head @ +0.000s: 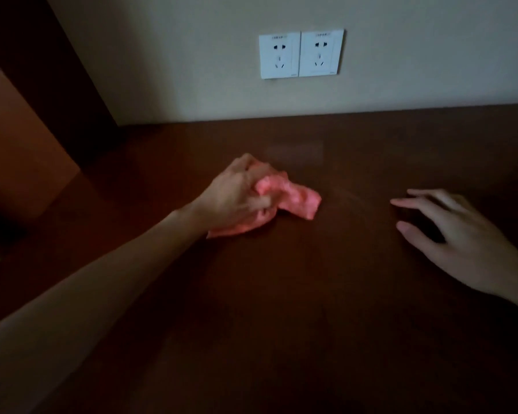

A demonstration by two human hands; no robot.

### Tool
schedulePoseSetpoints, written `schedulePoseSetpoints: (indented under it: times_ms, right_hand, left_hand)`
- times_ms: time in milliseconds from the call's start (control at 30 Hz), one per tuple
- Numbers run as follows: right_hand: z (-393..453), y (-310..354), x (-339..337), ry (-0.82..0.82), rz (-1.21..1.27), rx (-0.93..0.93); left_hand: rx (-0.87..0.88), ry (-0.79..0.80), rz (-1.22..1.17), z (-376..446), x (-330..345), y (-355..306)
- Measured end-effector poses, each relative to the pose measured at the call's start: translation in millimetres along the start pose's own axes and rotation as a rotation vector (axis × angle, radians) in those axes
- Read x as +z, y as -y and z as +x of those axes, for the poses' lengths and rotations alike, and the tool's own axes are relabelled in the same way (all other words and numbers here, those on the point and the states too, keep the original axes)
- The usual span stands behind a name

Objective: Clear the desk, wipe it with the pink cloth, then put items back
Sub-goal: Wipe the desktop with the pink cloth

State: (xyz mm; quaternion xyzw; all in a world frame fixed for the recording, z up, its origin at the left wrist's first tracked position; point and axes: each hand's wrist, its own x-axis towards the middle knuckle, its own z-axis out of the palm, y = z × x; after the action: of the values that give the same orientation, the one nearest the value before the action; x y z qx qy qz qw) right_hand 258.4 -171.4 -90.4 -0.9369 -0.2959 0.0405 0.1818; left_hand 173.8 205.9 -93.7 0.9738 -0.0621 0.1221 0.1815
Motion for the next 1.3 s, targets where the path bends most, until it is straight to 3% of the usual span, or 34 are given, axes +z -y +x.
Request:
schedulePoseSetpoints:
  times_ms: [167, 300, 433, 567, 667, 833, 900, 1000, 1167, 1300]
  right_hand:
    - [2.6, -4.8, 0.8, 0.030, 0.012, 0.016]
    - [-1.8, -0.3, -4.2, 0.028, 0.011, 0.006]
    - [-6.5, 3.6, -3.1, 0.012, -0.001, -0.022]
    - [-9.8, 5.7, 0.4, -0.072, 0.011, -0.082]
    - [-11.2, 2.0, 2.8, -0.094, 0.013, -0.084]
    - [-7.5, -0.4, 1.8, -0.050, 0.003, -0.061]
    - [-6.4, -1.5, 2.0, -0.041, 0.001, -0.055]
    - [-5.3, -1.1, 1.5, -0.027, 0.004, -0.055]
    - [0.0, -2.0, -0.7, 0.014, -0.015, -0.011]
    - [2.6, -0.4, -2.8, 0.036, -0.026, 0.002]
  left_hand:
    - [-0.199, -0.065, -0.006, 109.4, 2.3, 51.1]
    - [-0.249, -0.120, 0.015, 133.5, 12.0, 58.5]
    - [-0.183, -0.038, 0.042, 91.1, 23.5, 25.4]
    - [0.067, 0.036, -0.031, -1.2, 27.3, -45.1]
    - [0.135, 0.137, -0.073, -71.9, 20.3, -86.1]
    - [0.184, 0.148, -0.135, -117.5, -2.7, -83.2]
    - [0.161, 0.146, -0.111, -90.6, -2.2, -59.3]
    - [0.113, 0.001, -0.028, -23.0, 1.8, -9.3]
    - [-0.207, -0.071, 0.059, 114.3, 10.2, 53.3]
    - [-0.292, -0.112, 0.034, 170.6, 25.5, 62.1]
